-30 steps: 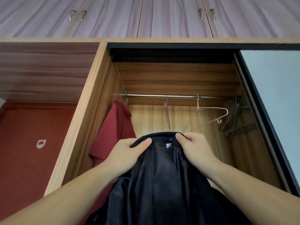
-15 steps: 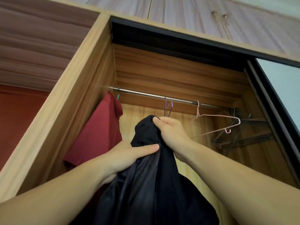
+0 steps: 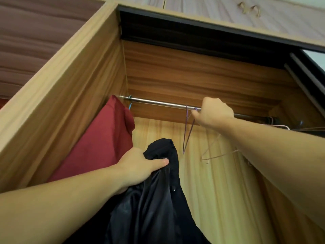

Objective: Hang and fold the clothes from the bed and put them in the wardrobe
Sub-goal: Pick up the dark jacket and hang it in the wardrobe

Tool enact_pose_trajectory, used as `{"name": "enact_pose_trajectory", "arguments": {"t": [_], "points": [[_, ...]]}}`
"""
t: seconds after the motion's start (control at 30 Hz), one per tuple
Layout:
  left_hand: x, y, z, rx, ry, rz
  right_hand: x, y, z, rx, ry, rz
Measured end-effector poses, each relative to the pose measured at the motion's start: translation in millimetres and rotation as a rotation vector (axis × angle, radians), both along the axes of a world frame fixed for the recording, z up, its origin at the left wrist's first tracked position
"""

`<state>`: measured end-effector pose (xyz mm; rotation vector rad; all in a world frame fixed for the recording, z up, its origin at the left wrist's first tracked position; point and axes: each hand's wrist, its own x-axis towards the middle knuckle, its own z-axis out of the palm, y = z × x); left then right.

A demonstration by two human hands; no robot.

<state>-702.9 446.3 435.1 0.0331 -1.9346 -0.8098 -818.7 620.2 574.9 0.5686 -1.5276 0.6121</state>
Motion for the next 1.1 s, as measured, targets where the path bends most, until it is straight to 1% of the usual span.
{"name": "enact_pose_trajectory", "arguments": {"t": [0.07,0.1,0.23,0.37,0.5,0.6,0.67,0.77,0.87,0.9,0.93,1.03,1.07,1.1], "points": [[-5,0,7,-0.068,-0.036,0.030,-2,-5,13,-0.011,-0.125,0.067],[-7,-2,10,-0.092,-0.048,0.047,-4,-10,18,-0.019,-0.155,0.084],[-12,-11,24,-0.142,-0.050,0.151,-14,-30,32,-0.023,-0.156,-0.067],[-14,-13,34,-0.236,-0.044,0.274,-22,-45,42,0.028,-0.200,-0.114],[-17,-12,38,-0.279,-0.046,0.330,-23,-52,56,0.075,-0.219,-0.175],[-19,-11,39,-0.300,-0.038,0.352,-29,-52,64,0.101,-0.253,-0.075],[-20,-10,38,-0.321,-0.044,0.366,-37,-49,63,0.065,-0.249,-0.021],[-23,-11,36,-0.342,-0.060,0.377,-56,-42,49,-0.093,-0.204,0.116],[-25,-8,33,-0.334,-0.059,0.369,-80,-45,9,-0.242,-0.110,0.227],[-25,-6,31,-0.334,-0.063,0.365,-88,-46,-7,-0.254,-0.142,0.260],[-26,-5,30,-0.335,-0.071,0.364,-94,-48,-21,-0.237,-0.230,0.317],[-28,-2,27,-0.355,-0.094,0.369,-109,-59,-46,-0.168,-0.675,0.629],[-28,-1,27,-0.362,-0.093,0.371,-110,-65,-51,-0.156,-0.778,0.675],[-28,0,27,-0.367,-0.090,0.371,-112,-71,-57,-0.152,-0.831,0.687]]}}
